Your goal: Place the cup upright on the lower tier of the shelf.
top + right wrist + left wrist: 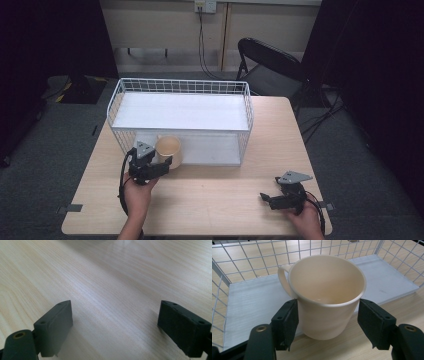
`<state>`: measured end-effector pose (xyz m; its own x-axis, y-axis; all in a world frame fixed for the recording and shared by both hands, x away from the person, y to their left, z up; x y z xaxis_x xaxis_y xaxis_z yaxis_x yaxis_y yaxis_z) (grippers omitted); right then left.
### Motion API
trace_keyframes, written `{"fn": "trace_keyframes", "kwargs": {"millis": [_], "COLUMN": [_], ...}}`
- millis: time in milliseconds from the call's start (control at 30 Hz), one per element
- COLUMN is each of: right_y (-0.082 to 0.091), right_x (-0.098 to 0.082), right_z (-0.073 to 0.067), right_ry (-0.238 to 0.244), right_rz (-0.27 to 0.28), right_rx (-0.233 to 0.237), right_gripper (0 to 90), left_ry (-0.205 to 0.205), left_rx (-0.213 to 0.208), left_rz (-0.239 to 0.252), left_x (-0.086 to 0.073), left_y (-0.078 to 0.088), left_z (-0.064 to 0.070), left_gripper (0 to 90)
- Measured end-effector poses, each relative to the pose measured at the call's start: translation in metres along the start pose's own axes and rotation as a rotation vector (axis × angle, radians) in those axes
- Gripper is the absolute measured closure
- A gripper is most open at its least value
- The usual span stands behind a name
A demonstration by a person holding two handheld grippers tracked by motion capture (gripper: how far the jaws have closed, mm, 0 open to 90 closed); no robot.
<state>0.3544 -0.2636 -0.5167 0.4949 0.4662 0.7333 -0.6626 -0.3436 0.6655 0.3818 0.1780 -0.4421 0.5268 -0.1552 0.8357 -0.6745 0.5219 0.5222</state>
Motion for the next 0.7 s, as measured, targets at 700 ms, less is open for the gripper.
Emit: {"fn": "trace_keyframes", "kwargs": {"millis": [700], "right_y": [0.0], "right_x": [0.0], "right_z": [0.0], "right_ry": [0.0], "right_rz": [0.0], "right_rx": [0.0], "right_gripper": [11.8], "left_ry": [-0.009], "left_rx": [0.03], "left_rz": [-0.007], "left_x": [0.0023], "left_y": [-0.0091], "left_z": [-0.0032], "left_gripper": [54.7]}}
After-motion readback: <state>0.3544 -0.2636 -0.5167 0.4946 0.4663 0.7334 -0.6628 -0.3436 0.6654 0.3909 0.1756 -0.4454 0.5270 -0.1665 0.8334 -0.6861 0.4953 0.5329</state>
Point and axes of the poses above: each handheld gripper's, and its own axes: y roughly backward along the jaws, x roughly out of its top, z roughly to its right, the point moved 2 cm from there along -y, roughly forward along the jaws, and after that the axes turned 11 degrees about -x, right-handed, at the moved point
